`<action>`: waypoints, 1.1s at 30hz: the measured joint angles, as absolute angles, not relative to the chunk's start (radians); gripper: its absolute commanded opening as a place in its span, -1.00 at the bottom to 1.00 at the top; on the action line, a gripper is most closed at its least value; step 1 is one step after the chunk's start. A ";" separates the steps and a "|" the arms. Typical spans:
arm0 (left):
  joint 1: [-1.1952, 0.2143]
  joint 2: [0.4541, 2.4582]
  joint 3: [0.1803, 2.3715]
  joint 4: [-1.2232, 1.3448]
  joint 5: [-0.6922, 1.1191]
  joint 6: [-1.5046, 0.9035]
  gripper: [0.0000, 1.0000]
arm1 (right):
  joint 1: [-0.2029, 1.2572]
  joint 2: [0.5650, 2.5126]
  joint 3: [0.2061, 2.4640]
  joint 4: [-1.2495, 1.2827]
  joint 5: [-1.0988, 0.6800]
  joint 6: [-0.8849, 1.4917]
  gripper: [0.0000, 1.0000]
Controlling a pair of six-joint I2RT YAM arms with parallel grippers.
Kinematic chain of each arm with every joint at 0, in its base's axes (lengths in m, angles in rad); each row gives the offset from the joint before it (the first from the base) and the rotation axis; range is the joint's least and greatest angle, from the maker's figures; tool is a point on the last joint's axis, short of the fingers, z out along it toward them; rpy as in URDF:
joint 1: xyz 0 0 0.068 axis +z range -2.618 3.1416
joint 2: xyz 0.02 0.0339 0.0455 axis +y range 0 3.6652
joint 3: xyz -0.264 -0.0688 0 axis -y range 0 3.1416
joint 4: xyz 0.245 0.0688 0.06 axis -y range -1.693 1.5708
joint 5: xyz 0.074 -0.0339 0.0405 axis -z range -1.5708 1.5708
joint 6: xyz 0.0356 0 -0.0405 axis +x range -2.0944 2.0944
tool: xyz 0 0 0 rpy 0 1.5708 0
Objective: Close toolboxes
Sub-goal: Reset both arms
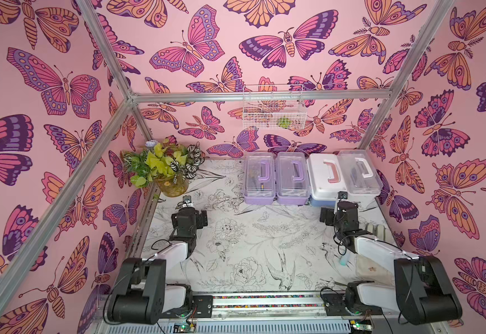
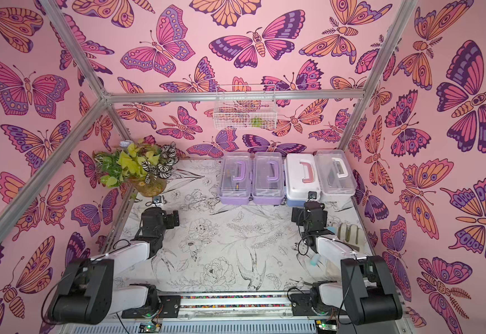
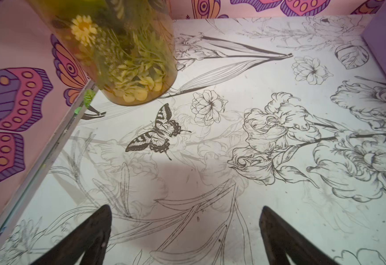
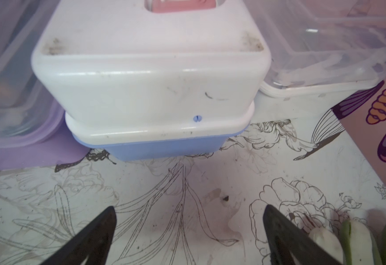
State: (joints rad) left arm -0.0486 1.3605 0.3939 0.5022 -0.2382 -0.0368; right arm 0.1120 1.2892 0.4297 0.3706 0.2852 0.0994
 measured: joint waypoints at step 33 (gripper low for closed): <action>0.018 1.536 0.386 0.869 -0.052 -0.008 0.99 | 0.024 1.505 0.400 0.789 0.155 0.053 0.98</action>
